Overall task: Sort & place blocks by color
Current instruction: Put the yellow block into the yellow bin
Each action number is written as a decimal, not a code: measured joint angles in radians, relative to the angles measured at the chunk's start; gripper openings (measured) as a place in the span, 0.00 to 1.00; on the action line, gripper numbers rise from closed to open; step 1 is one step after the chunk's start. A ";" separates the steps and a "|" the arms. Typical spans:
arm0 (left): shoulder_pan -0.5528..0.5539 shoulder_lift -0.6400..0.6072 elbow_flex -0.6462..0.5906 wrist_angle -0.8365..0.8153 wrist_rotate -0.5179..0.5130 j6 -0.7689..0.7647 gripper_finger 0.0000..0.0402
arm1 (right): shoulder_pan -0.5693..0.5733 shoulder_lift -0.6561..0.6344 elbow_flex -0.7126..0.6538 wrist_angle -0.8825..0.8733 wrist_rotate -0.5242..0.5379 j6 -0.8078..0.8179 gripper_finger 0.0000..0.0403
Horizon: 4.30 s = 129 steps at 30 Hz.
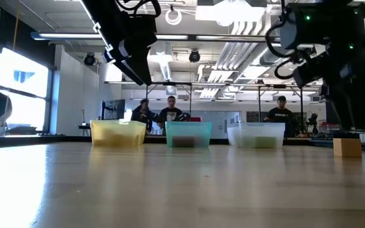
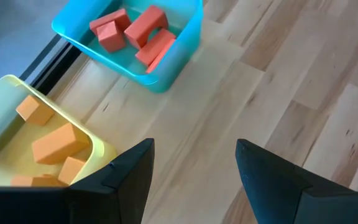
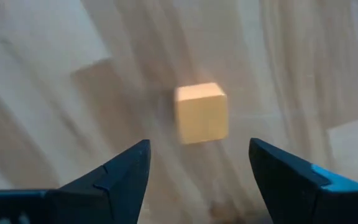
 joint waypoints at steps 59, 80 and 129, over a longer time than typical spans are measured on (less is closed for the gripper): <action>-0.026 0.000 0.000 0.272 0.100 0.317 0.53 | 0.002 0.004 0.177 0.372 -0.094 0.230 0.24; -0.093 0.000 0.000 0.716 0.126 0.689 0.53 | -0.005 0.003 0.481 0.625 -0.048 0.203 0.24; -0.124 -0.001 0.000 0.930 0.090 0.970 0.27 | -0.019 0.006 0.481 0.724 0.094 0.409 0.32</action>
